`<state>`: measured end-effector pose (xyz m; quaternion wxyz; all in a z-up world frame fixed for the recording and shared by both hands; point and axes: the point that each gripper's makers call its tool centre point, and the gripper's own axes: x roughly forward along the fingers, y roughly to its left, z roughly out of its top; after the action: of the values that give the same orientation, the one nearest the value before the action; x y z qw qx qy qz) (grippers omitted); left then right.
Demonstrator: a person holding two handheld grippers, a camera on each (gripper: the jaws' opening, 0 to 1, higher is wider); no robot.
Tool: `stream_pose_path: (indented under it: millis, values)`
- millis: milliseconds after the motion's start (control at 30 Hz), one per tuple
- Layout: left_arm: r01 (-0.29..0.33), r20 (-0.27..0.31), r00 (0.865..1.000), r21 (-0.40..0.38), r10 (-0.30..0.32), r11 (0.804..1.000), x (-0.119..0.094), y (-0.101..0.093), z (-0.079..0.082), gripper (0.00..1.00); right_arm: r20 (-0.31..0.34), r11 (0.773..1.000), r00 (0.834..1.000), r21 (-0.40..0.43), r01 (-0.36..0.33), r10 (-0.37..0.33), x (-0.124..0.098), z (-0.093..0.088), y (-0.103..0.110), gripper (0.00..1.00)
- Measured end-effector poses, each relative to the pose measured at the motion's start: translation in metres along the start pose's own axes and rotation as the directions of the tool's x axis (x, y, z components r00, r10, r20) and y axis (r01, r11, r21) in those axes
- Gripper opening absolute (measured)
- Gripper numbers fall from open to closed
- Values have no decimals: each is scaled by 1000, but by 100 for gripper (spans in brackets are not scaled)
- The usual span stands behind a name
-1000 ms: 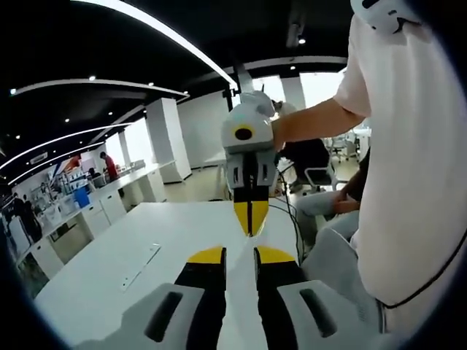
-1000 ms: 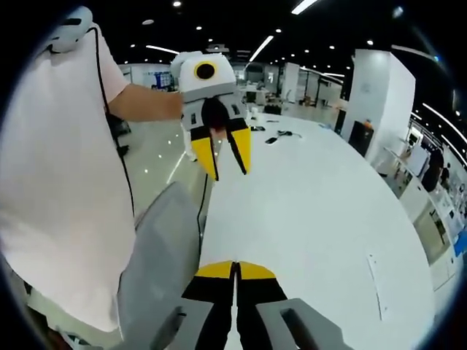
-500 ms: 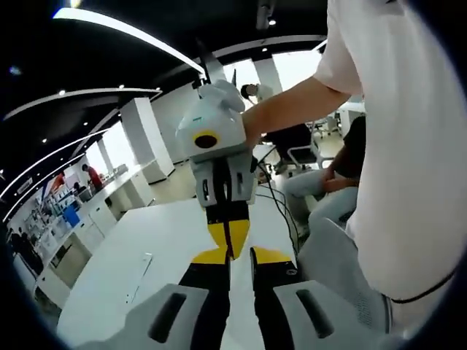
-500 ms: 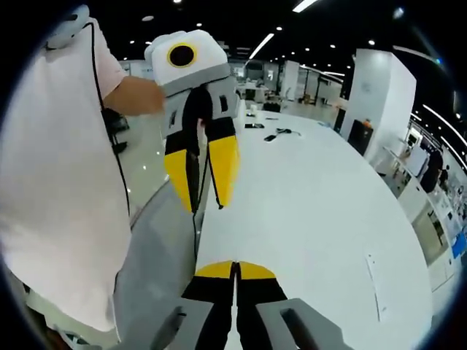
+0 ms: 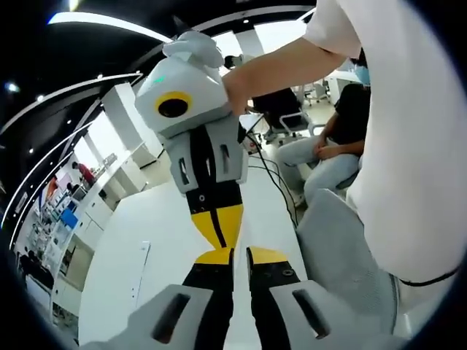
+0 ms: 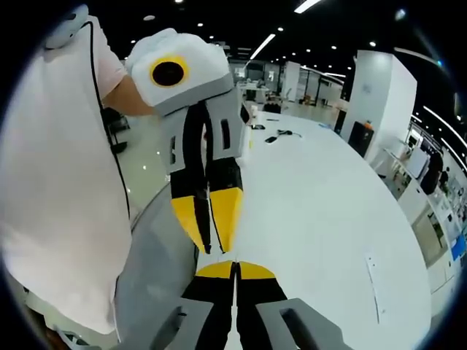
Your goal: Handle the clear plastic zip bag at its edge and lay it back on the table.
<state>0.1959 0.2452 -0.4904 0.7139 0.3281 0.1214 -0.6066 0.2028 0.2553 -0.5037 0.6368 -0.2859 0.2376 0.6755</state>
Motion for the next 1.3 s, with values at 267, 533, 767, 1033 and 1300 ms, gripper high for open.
stream_pose_path:
  millis: [267, 533, 767, 1033, 1300]
  values:
    - [12, -15, 1000, -7, -12, 1000, 2, -5, -6, 0, -1, 1000, 1000, -2, 2, -2, 1, 1, 0, 0]
    - [43, -6, 999, -35, -44, 998, 1, -15, -5, 0, -11, 1000, 999, 0, 31, -31, -1, -3, -7, 0]
    - [67, 1, 998, -50, -67, 996, 0, -26, -5, 0, -18, 997, 997, 1, 78, -78, -3, -5, -16, 0]
    - [89, -1, 996, -77, -89, 993, 2, -42, -10, 0, -31, 989, 988, 9, 150, -149, -5, -9, -29, 0]
    - [91, 3, 996, -103, -91, 991, 4, -50, -14, 0, -33, 978, 978, 23, 209, -208, -6, -11, -36, 0]
